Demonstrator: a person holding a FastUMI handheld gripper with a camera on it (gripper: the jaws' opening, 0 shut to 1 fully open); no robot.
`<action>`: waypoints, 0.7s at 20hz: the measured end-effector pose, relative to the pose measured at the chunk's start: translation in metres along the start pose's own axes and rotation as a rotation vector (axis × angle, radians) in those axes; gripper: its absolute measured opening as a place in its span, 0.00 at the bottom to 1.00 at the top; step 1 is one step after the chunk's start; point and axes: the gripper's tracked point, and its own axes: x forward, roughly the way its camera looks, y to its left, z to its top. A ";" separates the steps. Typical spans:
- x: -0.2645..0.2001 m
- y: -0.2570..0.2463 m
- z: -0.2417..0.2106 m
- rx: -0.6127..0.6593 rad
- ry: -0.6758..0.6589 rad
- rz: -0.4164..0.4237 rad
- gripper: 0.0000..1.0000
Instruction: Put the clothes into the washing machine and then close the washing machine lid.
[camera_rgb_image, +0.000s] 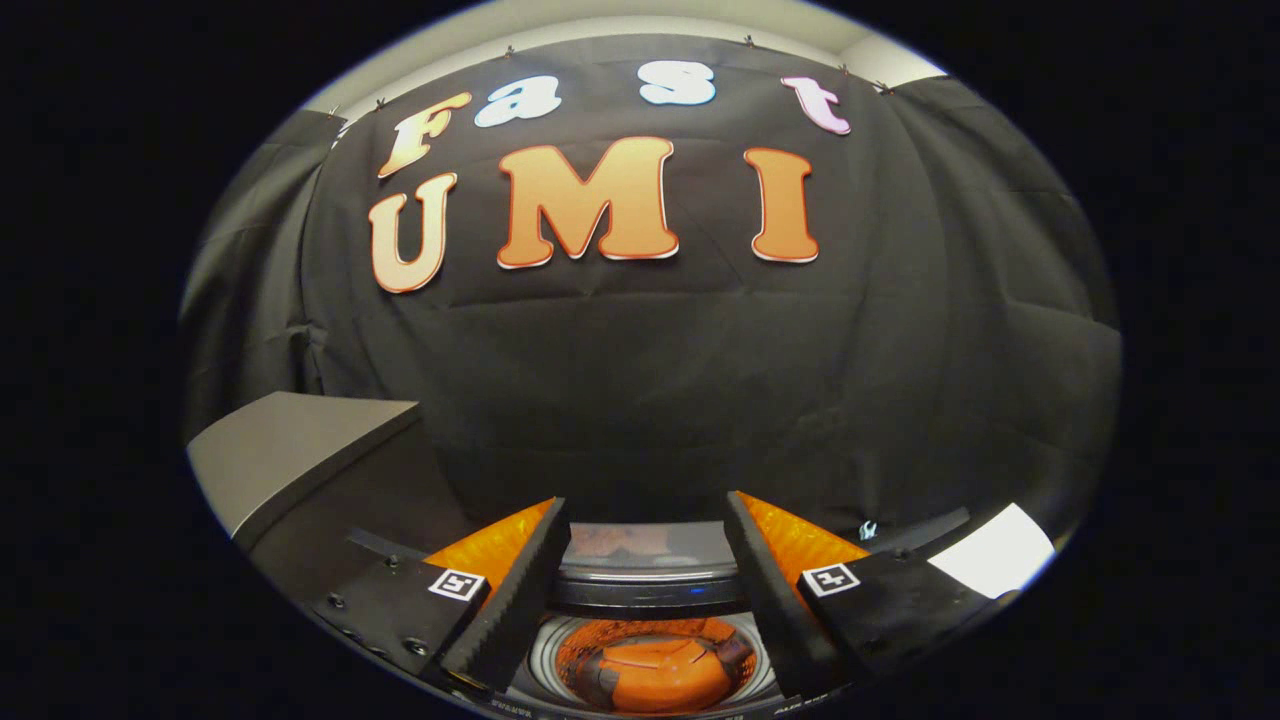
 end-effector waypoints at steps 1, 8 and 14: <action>-0.008 0.000 -0.002 0.010 0.006 0.010 1.00; -0.028 -0.024 -0.027 0.056 0.029 -0.020 0.99; -0.051 -0.026 0.001 0.069 -0.033 -0.009 0.98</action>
